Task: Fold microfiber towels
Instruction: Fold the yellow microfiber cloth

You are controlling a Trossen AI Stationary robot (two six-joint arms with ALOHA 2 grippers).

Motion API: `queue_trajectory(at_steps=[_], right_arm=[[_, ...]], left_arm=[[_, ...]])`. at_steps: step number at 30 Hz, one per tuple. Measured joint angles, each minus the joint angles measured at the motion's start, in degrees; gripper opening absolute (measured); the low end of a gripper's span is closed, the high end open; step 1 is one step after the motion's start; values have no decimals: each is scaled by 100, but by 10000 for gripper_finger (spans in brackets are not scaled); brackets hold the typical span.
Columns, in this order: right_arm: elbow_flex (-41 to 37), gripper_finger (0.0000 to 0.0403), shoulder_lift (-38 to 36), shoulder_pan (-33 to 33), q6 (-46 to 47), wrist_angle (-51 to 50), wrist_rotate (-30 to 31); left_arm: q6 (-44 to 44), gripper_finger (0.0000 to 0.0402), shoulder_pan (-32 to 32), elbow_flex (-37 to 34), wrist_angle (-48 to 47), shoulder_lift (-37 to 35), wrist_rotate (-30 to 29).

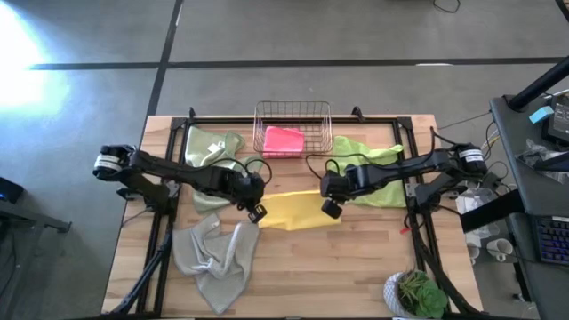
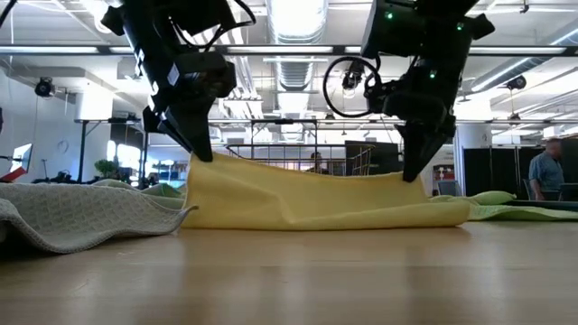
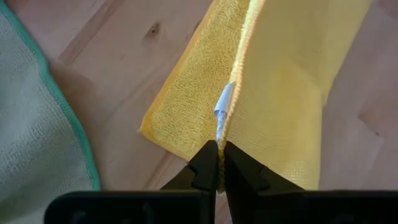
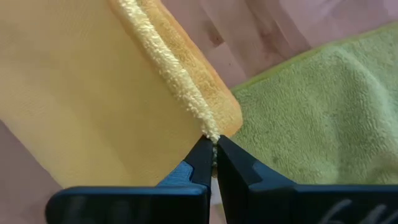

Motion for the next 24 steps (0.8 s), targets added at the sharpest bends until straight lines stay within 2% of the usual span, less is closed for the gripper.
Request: queue_trajectory(at_steps=[16, 20, 24], right_arm=[[33, 17, 323, -4, 153, 176, 47], [82, 46, 323, -4, 155, 170, 99], [127, 81, 304, -4, 88, 94, 293]], left_arm=[[468, 10, 20, 0, 29, 9, -155], [474, 36, 20, 0, 49, 9, -157], [479, 79, 20, 0, 80, 9, -219]])
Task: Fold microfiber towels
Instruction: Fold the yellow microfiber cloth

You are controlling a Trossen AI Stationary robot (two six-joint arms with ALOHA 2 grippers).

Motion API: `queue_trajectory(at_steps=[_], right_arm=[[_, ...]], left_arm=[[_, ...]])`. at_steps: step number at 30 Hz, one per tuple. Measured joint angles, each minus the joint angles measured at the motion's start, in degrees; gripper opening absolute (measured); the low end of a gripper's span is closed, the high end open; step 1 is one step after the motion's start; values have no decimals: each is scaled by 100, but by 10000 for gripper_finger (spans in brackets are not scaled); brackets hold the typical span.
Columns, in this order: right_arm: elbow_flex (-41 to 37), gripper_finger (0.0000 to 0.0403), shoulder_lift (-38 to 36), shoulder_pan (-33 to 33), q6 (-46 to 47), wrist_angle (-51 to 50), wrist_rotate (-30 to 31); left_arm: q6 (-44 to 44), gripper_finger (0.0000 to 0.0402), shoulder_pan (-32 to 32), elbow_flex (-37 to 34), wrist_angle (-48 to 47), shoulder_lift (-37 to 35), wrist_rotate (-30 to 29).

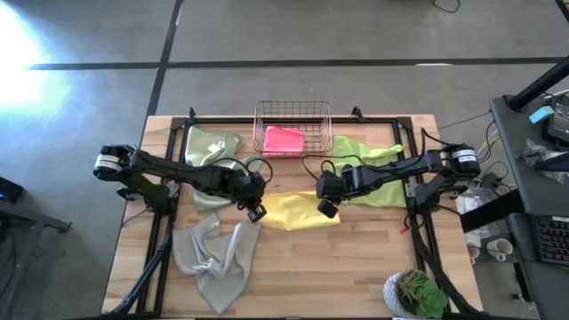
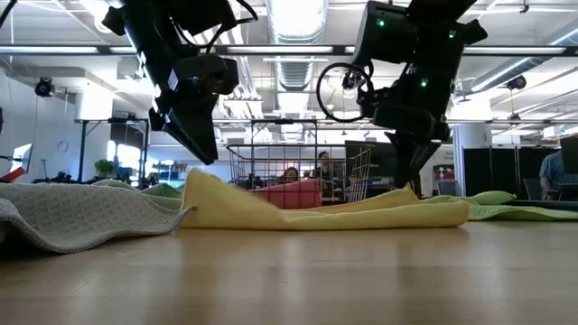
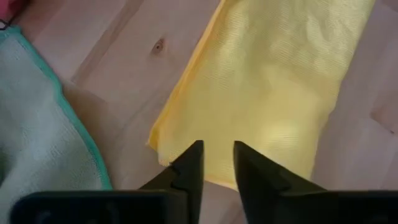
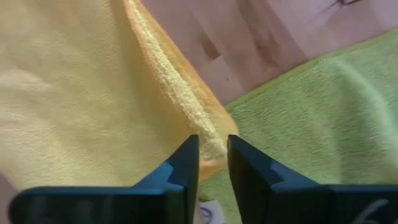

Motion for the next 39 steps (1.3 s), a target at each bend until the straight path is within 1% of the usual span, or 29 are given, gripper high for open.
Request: queue_trajectory(at_steps=[5, 6, 8, 9, 11, 13, 15, 19, 22, 26, 28, 35, 39], right_arm=[[117, 110, -210, -63, -405, -265, -1], [141, 113, -272, -76, -472, -324, -4], [198, 116, -438, -81, -528, -444, -77], [210, 116, -540, -81, -534, -445, -208], [196, 114, -764, -50, -534, -389, -748], [113, 109, -926, 35, -482, -277, -1292], [-1, 103, -997, 177, -326, -183, -1488], [-249, 84, -1014, 474, -210, 51, -1659], [-455, 59, -924, 637, -36, 527, -1866], [-634, 17, -710, 728, 84, 969, -1855], [-702, 11, -599, 726, 137, 1173, -1828], [-773, 9, -4, 728, 238, 1234, -1814], [-773, 8, 205, 730, 314, 1180, -2001]], left_arm=[[-2, 132, 80, 83, -18, -21, -99], [-6, 139, 116, 126, -27, -43, -51], [-13, 149, 163, 211, -56, -104, 228], [-21, 151, 169, 244, -50, -155, 385], [-54, 152, 157, 290, -20, -242, 645], [-108, 153, 66, 313, 49, -273, 676], [-248, 153, -31, 293, 118, -270, 677], [-320, 153, -216, 194, 525, -92, 678], [-354, 153, -290, 160, 818, 73, 680], [-354, 153, -315, 160, 977, 213, 678], [-354, 153, -315, 160, 974, 242, 678], [-354, 153, -315, 149, 1033, 236, 678], [-354, 153, -315, 130, 1048, 227, 678]])
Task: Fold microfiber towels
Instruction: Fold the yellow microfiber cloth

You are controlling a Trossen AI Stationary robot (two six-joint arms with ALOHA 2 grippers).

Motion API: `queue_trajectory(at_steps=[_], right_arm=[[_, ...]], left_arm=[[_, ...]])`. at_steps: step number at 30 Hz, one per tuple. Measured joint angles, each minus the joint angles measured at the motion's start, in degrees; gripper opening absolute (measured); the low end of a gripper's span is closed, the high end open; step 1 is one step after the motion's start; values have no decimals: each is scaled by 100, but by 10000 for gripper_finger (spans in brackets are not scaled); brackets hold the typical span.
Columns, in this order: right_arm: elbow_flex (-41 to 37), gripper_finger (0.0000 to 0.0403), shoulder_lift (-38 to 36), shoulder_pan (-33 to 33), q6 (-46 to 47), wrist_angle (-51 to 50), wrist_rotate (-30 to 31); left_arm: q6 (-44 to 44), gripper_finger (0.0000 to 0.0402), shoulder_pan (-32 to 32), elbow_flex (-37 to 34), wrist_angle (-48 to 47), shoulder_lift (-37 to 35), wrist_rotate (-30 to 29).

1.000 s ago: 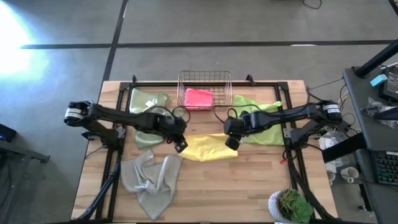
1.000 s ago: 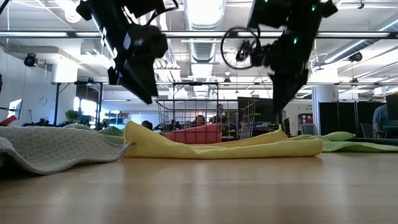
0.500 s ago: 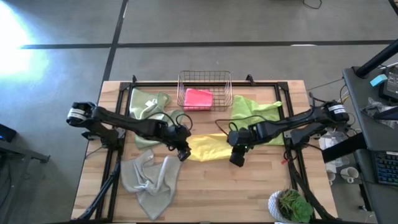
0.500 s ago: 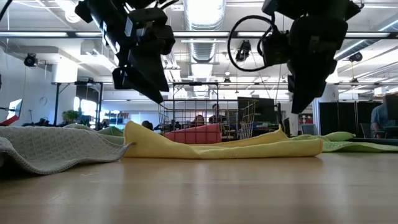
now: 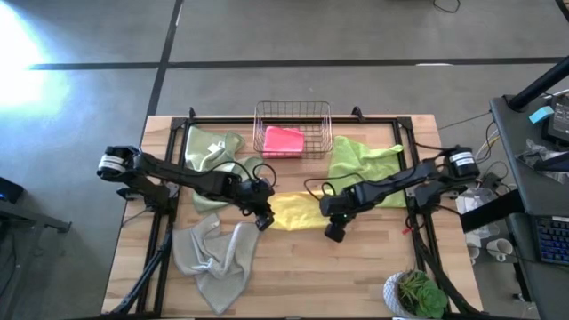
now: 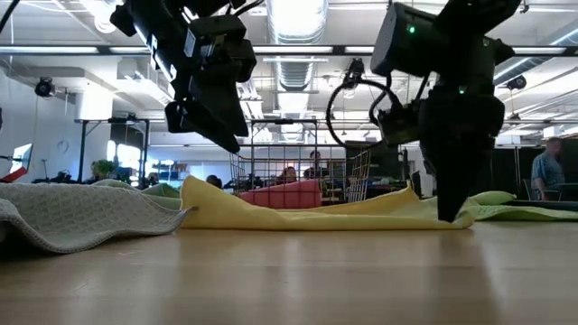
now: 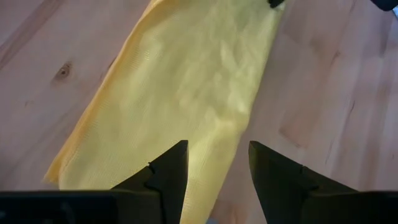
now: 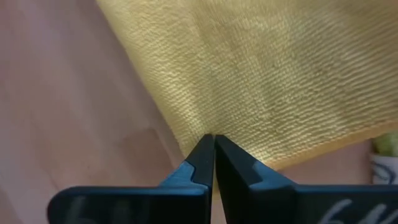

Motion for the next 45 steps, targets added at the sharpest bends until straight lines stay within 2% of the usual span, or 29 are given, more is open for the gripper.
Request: queue_trajectory(at_steps=[4, 15, 19, 25, 32, 39, 45], right_arm=[[16, 8, 30, 42, 125, -553, -71], [-11, 8, -175, 440, 125, -2859, -28], [-11, 8, -422, 577, 225, -2980, 48], [-11, 8, -1124, 702, 673, -2370, 206], [-7, 8, -1585, 807, 1397, -59, 682], [-4, 8, -1052, 1005, 1934, 1843, 1130], [389, 8, -157, 1058, 2399, 2150, 1163]], left_arm=[[44, 153, -9, -50, 2, 0, 2], [50, 153, -7, -71, 6, 0, 4], [50, 153, -7, -70, 7, 0, 4], [52, 153, -7, -71, 5, -11, 4], [454, 153, -7, -3, -34, -39, 8], [951, 153, 4, 32, -264, -362, 6], [1027, 153, 1, -61, -867, -854, -28]])
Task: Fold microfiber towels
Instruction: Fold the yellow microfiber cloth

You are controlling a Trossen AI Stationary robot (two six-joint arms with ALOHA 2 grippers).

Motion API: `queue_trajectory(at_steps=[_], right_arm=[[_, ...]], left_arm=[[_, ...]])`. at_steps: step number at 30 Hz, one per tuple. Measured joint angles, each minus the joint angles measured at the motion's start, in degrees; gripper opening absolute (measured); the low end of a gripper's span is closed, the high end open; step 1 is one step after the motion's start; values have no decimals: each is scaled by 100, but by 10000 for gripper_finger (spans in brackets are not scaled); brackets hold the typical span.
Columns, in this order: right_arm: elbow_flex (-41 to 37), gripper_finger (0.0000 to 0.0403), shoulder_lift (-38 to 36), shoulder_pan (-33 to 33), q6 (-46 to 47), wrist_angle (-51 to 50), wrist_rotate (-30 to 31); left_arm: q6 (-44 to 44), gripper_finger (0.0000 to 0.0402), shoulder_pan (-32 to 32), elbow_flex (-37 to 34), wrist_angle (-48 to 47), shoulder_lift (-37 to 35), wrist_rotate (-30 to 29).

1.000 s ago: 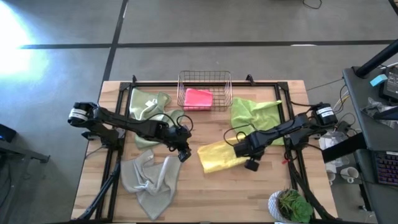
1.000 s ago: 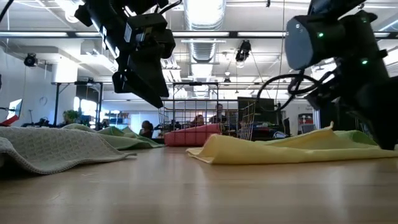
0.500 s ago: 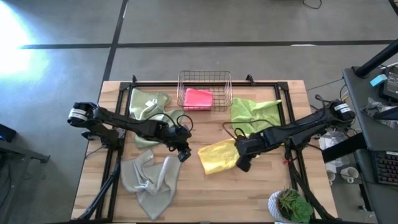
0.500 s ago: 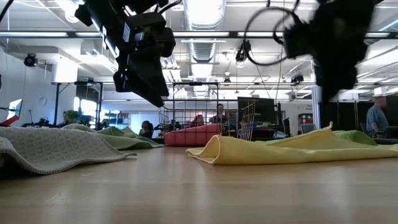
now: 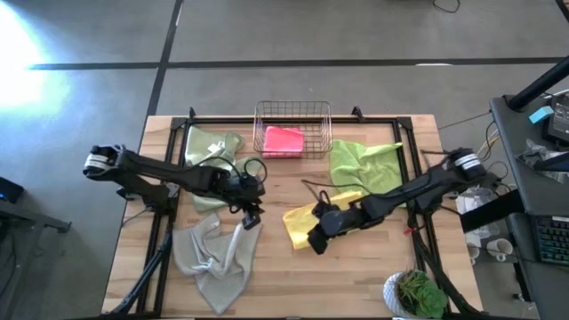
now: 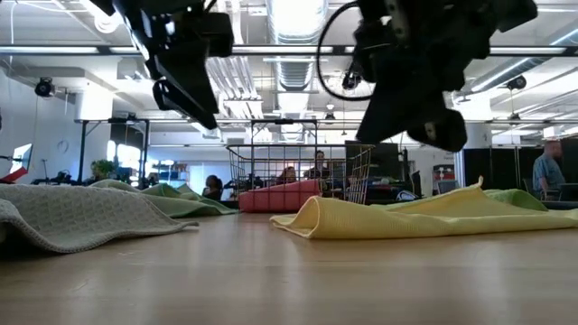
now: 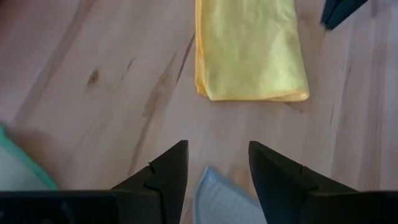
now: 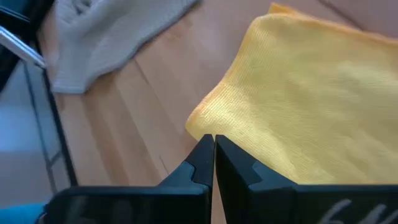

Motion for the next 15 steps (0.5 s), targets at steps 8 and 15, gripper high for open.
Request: queue_trajectory(at_steps=[8, 15], right_arm=[[1138, 8, 1304, 18, 66, -960, 42], [2125, 8, 2026, 25, 66, -1823, 19]], left_arm=[[377, 153, -17, -118, -352, -459, -14], [649, 153, -28, -165, -398, -595, -26]])
